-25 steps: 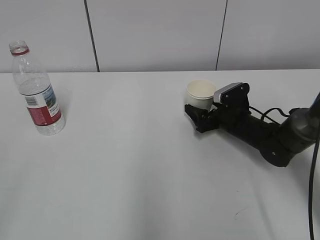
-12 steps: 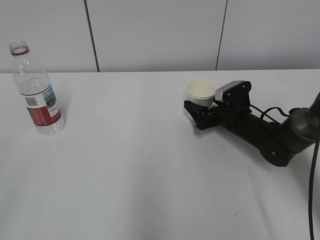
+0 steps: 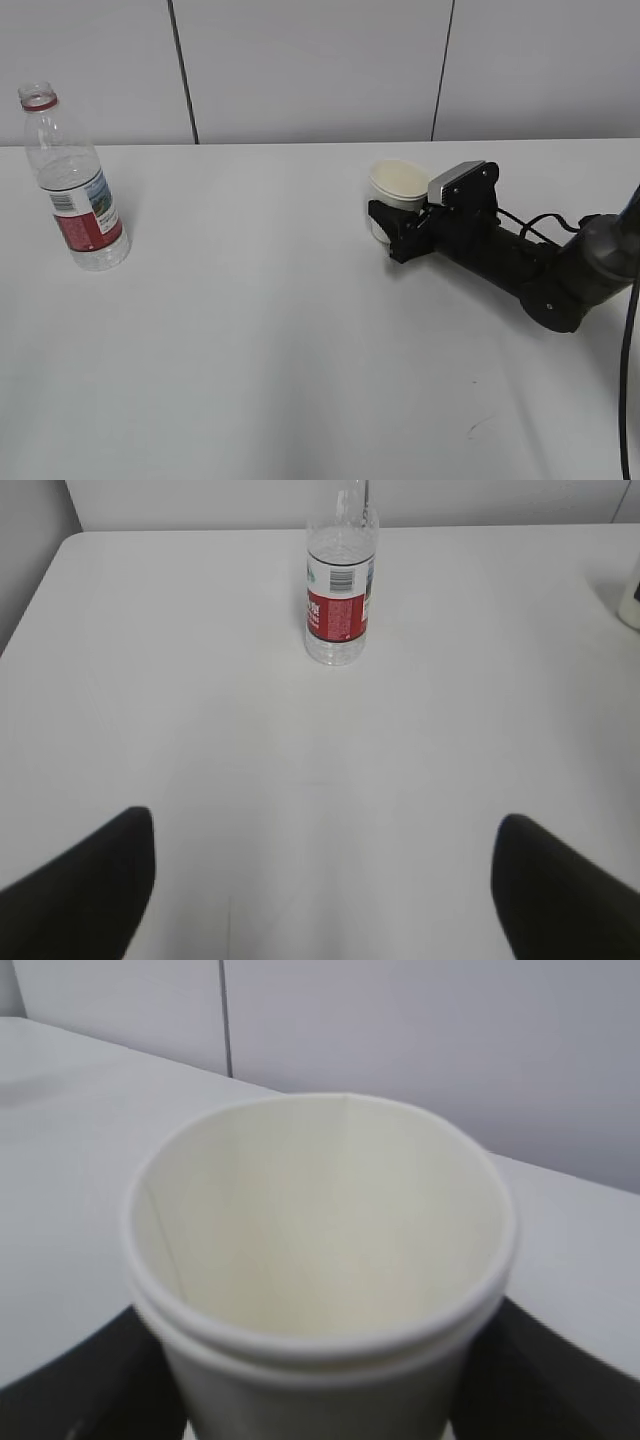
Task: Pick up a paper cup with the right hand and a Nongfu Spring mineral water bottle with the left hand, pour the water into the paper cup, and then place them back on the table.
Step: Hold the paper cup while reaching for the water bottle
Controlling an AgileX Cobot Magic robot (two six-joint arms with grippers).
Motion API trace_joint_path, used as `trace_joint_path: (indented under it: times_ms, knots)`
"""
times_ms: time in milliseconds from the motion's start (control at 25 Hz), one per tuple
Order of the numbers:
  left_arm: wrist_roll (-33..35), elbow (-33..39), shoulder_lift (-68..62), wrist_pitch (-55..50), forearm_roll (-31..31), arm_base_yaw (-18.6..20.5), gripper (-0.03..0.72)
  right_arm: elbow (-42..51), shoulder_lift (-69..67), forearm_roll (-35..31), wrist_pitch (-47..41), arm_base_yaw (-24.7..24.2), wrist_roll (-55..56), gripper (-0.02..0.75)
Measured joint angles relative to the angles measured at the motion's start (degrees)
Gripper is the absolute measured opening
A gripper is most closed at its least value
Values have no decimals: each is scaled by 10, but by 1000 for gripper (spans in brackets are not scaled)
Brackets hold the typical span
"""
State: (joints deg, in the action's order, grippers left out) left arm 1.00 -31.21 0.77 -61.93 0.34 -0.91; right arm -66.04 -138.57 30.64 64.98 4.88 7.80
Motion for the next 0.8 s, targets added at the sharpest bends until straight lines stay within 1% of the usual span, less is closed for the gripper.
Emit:
trace_joint_path:
  times_ms: [80,200,320,440,520,600,720,800]
  knots:
    - [0,0,0,0,0,0,605,3,11,15,0,0,0,490]
    - [0,0,0,0,0,0,579,22,42,21,0,0,4,498]
    - [0,0,0,1,-3,0,573,49,77,29,0,0,13,517]
    - [0,-5,-2,11,-3,0,571,79,108,50,-1,0,19,521]
    - [0,-15,-17,34,-3,0,572,97,128,67,-2,0,35,523]
    - [0,-23,-42,63,-16,0,572,111,147,88,-2,0,55,524]
    - [0,-24,-93,122,-59,0,572,127,165,138,-2,0,82,524]
    - [8,-24,-132,165,-72,0,572,134,175,160,-3,2,110,524]
